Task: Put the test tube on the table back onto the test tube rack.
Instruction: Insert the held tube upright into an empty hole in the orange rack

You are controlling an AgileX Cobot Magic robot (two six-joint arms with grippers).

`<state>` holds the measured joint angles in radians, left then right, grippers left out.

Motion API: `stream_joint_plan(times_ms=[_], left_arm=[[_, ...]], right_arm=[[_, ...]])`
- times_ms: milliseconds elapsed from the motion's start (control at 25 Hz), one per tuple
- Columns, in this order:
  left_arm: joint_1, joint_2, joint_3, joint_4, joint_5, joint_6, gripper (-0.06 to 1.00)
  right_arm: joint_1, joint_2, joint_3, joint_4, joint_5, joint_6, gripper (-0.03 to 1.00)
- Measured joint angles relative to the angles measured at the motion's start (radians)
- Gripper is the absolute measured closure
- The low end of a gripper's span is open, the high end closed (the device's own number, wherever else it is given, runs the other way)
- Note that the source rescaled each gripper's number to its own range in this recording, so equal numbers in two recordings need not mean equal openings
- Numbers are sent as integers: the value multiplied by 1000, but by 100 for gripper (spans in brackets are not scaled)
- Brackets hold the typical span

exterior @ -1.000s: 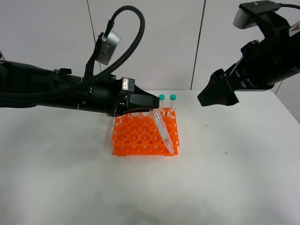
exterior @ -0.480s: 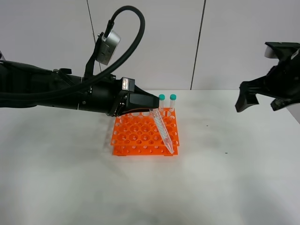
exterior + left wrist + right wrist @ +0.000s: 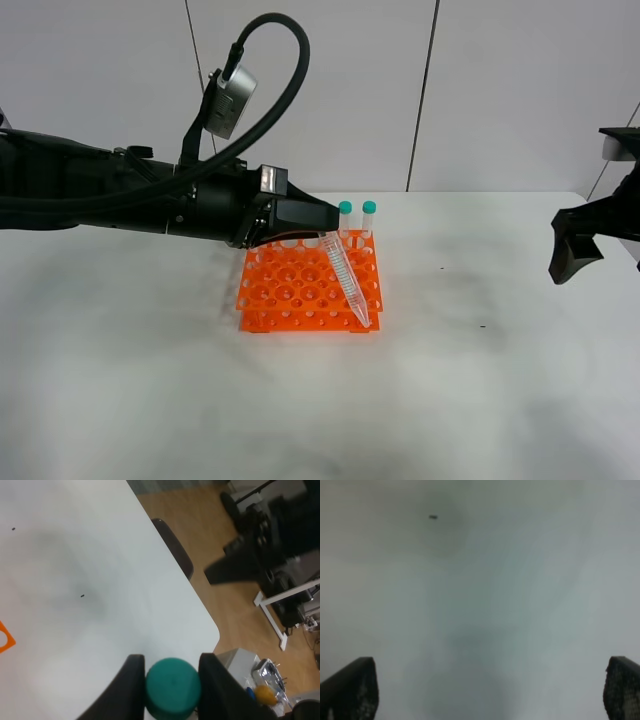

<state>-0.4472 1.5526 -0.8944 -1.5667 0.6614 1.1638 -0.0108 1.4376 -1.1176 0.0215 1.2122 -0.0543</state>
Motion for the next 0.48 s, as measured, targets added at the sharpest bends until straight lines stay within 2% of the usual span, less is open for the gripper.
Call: stream_joint_plan(times_ms=[320, 480], left_arm=[[0, 0, 0, 0, 0, 0, 94], [0, 0, 0, 1, 0, 0, 94]], right_arm=[[0, -341, 341, 0, -9, 0, -3], [0, -592, 495, 2, -113, 0, -3]])
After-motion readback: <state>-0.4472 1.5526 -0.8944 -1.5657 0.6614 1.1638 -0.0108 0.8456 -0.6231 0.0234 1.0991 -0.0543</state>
